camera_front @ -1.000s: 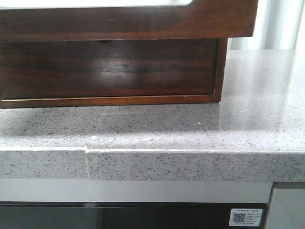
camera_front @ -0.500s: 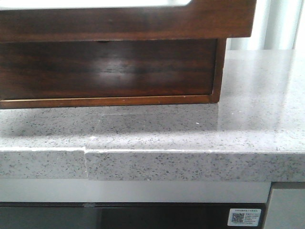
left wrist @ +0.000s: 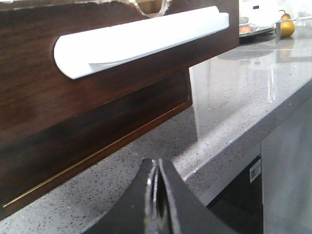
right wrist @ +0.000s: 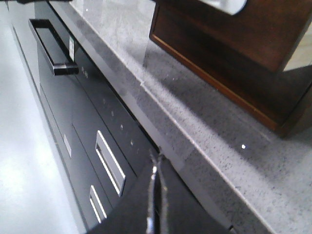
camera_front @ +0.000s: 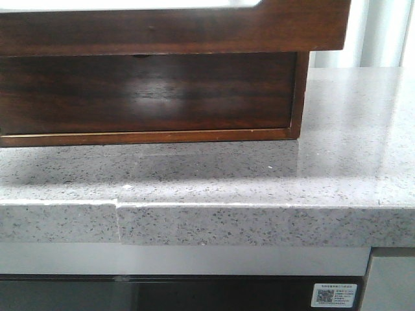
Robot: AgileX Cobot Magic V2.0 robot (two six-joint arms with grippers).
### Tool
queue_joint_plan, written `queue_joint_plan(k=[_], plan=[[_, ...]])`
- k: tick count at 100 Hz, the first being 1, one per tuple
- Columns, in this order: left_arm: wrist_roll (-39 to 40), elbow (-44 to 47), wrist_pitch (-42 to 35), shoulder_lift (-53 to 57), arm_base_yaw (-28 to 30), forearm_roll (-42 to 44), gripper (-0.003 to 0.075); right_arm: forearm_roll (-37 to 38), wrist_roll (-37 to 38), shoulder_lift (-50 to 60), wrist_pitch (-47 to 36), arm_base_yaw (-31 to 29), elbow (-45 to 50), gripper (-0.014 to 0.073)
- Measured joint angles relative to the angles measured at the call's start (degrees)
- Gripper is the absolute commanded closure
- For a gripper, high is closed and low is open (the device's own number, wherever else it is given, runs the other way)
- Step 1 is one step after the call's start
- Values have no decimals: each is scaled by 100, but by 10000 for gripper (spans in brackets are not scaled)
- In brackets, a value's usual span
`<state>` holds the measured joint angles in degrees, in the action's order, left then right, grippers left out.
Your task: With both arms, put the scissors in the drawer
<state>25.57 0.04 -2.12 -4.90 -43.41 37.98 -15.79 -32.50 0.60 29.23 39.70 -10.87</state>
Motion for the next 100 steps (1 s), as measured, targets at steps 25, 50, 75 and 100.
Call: queue_joint_plan(k=[25,50,75,100], plan=[[-20,0,180,10,0,-949,739,0,0,0,25,0,100,654],[-1737,0,394,242,654,-3585,739,0,0,0,25,0,100,654],[-2403,0,588,516,2196,-3914,739,0,0,0,25,0,105,654],[-3027,0,1520,516,3579,-4189,738,-4,0,0,25,0,105,654]])
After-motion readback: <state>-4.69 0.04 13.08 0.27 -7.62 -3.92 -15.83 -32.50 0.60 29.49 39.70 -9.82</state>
